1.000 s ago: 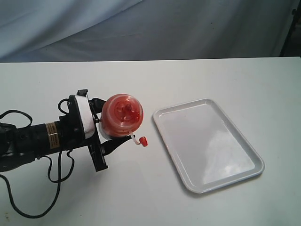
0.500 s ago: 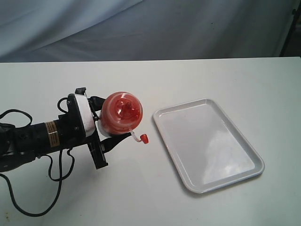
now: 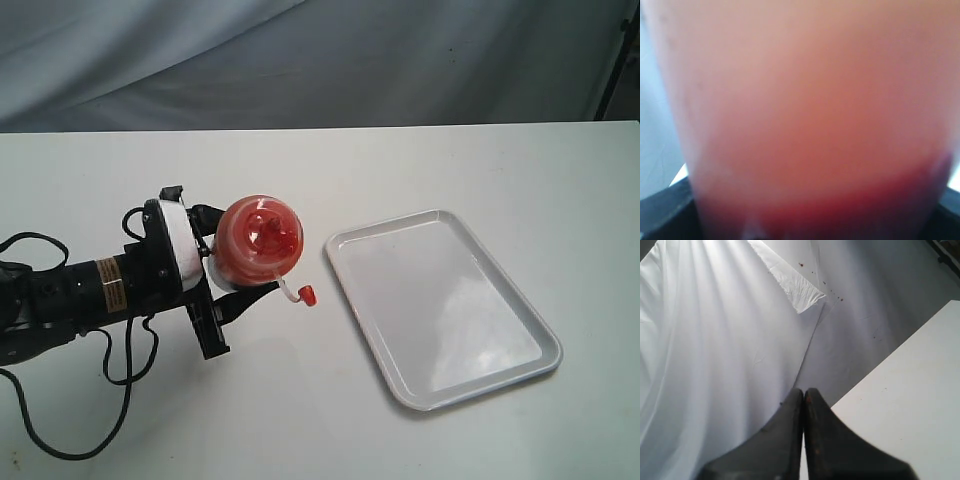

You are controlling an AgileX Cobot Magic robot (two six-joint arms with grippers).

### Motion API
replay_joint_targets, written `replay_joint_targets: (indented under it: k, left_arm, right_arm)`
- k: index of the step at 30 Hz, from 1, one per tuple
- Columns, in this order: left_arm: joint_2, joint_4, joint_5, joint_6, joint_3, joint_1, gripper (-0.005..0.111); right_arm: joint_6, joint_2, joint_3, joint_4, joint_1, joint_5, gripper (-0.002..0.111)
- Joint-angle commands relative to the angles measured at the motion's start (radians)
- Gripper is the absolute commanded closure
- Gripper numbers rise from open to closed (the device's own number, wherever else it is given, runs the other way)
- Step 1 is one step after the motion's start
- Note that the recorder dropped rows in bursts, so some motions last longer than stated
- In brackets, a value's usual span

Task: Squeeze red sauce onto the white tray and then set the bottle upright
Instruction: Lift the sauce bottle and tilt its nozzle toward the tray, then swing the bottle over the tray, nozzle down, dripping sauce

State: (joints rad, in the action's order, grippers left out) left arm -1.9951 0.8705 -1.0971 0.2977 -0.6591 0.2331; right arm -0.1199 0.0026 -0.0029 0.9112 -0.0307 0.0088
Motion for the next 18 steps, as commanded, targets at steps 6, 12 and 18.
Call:
replay_joint_targets:
  k: [6, 12, 18]
  left_arm:
    - [0.018, -0.033, -0.050, 0.049, 0.002, 0.003, 0.107]
    - [0.018, -0.069, -0.050, 0.052, 0.002, 0.003, 0.107]
    - [0.018, -0.089, -0.050, 0.052, 0.002, 0.003, 0.107]
  right_arm:
    - [-0.002, -0.003, 0.003, 0.004, -0.002, 0.003, 0.108]
    - [-0.053, -0.003, 0.003, -0.027, -0.002, 0.073, 0.108]
    - [-0.131, -0.003, 0.003, -0.064, -0.002, 0.154, 0.108]
